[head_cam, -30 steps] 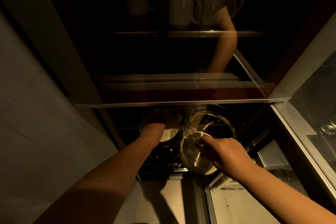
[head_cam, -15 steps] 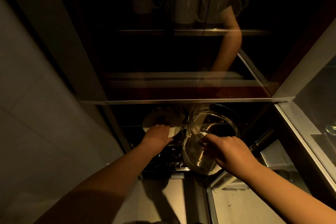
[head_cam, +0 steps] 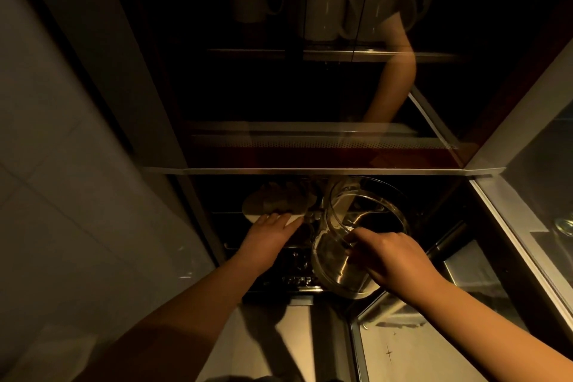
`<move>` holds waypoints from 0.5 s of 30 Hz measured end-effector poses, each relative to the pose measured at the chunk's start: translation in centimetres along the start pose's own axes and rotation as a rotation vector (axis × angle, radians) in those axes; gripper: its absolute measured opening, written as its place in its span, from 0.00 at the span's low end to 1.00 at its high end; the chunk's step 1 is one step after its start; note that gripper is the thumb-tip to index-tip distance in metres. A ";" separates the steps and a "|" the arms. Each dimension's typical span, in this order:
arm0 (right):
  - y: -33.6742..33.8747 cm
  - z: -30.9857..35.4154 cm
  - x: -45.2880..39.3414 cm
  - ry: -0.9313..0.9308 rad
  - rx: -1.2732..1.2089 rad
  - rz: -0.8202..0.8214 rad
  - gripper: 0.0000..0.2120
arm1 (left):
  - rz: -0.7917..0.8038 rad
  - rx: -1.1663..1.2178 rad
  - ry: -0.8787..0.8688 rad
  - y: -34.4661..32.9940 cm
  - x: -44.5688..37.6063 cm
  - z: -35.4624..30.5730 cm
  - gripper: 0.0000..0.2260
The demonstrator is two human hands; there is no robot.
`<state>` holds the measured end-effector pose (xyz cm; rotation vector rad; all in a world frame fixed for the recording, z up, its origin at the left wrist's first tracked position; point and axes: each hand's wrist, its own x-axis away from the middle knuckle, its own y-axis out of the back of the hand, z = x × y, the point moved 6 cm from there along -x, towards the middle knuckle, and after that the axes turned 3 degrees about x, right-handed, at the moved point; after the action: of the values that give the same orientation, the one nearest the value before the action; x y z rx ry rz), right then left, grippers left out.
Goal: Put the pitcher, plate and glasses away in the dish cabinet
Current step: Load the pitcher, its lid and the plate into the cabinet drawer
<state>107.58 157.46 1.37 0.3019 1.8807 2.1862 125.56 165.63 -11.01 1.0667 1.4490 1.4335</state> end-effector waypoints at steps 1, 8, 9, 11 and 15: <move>0.0 0.0 0.0 -0.001 0.000 0.001 0.16 | 0.007 -0.019 -0.006 -0.1 0.0 0.1 0.42; -0.2 0.1 0.0 -0.003 0.014 0.014 0.17 | -0.020 0.014 0.020 -0.3 0.7 0.4 0.34; -0.1 0.1 0.0 0.002 0.012 0.014 0.17 | -0.022 0.024 0.021 -0.4 0.8 0.3 0.33; -0.1 0.2 0.0 0.008 0.007 0.013 0.16 | -0.024 0.020 0.016 -0.5 1.0 0.3 0.32; 0.0 0.3 -0.1 0.012 0.013 0.014 0.16 | -0.052 -0.006 0.010 -0.7 1.6 0.4 0.32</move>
<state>107.75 157.71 1.41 0.3060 1.9048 2.1906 125.44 167.28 -11.73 1.0121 1.4681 1.4072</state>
